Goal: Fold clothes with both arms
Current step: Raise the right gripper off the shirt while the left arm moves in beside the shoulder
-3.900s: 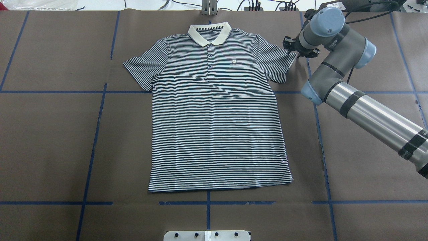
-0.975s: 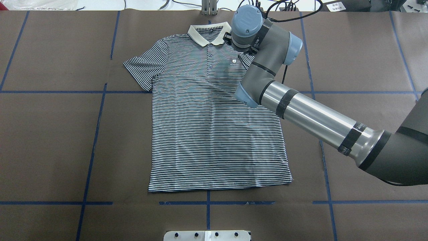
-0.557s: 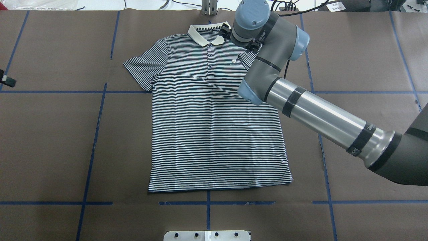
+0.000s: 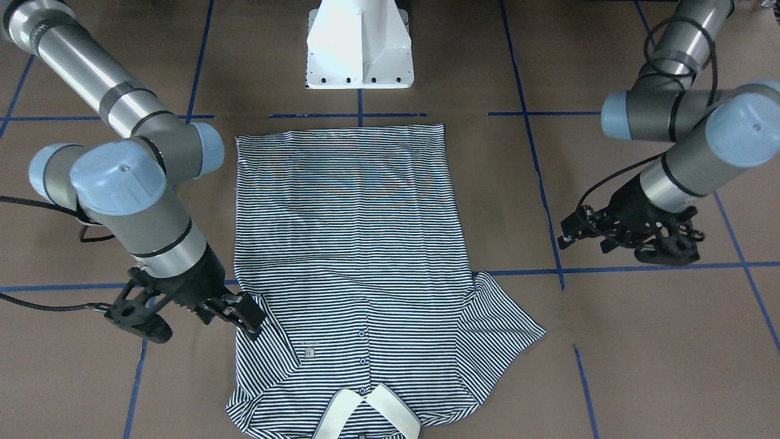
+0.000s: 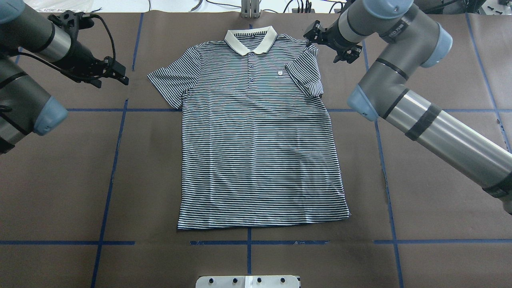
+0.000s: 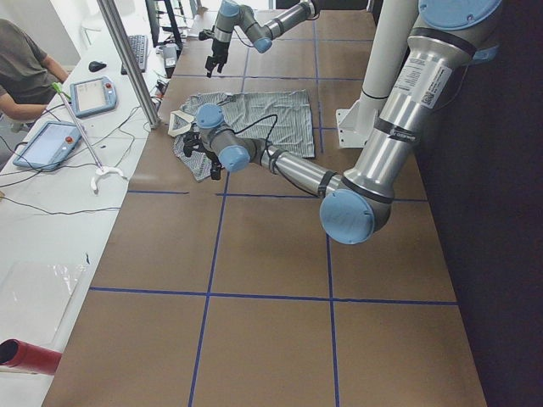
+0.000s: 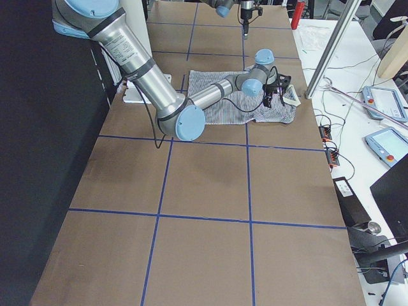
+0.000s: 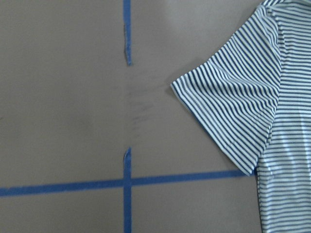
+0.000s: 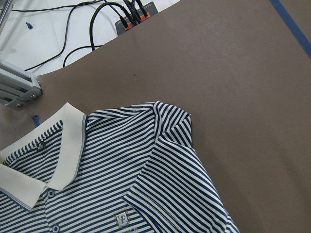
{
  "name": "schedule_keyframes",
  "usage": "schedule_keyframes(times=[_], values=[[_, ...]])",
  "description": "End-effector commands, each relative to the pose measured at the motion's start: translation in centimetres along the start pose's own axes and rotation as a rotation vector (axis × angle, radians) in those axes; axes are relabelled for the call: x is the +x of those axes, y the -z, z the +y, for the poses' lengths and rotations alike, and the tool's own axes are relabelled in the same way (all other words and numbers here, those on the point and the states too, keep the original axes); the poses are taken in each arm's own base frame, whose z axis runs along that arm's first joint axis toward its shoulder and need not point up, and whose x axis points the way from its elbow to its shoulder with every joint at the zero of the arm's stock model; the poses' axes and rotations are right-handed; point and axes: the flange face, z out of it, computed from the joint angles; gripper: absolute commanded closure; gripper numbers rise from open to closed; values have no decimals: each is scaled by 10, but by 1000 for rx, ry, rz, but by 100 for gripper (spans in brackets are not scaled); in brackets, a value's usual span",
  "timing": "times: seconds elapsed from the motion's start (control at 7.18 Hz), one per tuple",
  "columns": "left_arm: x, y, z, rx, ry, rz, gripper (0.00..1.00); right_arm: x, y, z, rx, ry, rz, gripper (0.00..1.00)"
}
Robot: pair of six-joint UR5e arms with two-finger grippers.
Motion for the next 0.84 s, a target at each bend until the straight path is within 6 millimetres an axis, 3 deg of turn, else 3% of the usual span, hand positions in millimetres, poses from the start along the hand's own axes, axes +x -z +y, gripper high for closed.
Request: schedule_keyframes(times=[0.0, 0.14, 0.56, 0.7], values=[[-6, -56, -39, 88, -58, 16, 14, 50, 27, 10, -25, 8, -18, 0], [-1, -71, -55, 111, -73, 19, 17, 58, 29, 12, -25, 6, -15, 0], [3, -116, -50, 113, -91, 1, 30, 62, 23, 14, -27, 7, -5, 0], [2, -118, -51, 115, -93, 3, 34, 61, 20, 17, -31, 10, -3, 0]])
